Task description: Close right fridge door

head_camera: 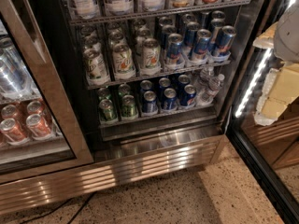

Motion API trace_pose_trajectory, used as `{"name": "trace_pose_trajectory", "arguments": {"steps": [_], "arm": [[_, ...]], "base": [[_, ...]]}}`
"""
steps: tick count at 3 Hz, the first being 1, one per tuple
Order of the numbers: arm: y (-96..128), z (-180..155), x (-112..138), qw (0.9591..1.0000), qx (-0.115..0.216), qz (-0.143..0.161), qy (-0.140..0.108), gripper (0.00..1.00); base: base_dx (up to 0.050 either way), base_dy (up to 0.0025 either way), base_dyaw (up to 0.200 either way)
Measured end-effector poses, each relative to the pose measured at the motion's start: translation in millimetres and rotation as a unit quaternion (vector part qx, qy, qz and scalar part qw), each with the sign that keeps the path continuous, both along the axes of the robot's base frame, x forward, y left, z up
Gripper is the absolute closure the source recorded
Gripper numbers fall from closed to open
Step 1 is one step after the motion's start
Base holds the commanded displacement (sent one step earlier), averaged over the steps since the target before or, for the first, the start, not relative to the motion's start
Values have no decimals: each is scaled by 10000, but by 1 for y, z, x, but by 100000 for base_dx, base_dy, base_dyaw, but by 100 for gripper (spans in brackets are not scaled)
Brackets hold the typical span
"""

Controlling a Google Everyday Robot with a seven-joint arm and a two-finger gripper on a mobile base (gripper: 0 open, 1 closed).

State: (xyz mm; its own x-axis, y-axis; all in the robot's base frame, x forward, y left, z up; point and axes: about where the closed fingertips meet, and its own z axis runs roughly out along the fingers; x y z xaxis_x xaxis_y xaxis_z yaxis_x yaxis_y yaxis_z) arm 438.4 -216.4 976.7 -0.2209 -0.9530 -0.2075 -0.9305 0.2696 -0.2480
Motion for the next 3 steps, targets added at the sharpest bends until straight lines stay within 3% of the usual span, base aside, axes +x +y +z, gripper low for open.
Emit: {"name": "trace_pose_trajectory", "arguments": {"steps": [3], "arm": [[0,0,0,10000,0,0,0,0]], "base": [[-4967,0,3]]}}
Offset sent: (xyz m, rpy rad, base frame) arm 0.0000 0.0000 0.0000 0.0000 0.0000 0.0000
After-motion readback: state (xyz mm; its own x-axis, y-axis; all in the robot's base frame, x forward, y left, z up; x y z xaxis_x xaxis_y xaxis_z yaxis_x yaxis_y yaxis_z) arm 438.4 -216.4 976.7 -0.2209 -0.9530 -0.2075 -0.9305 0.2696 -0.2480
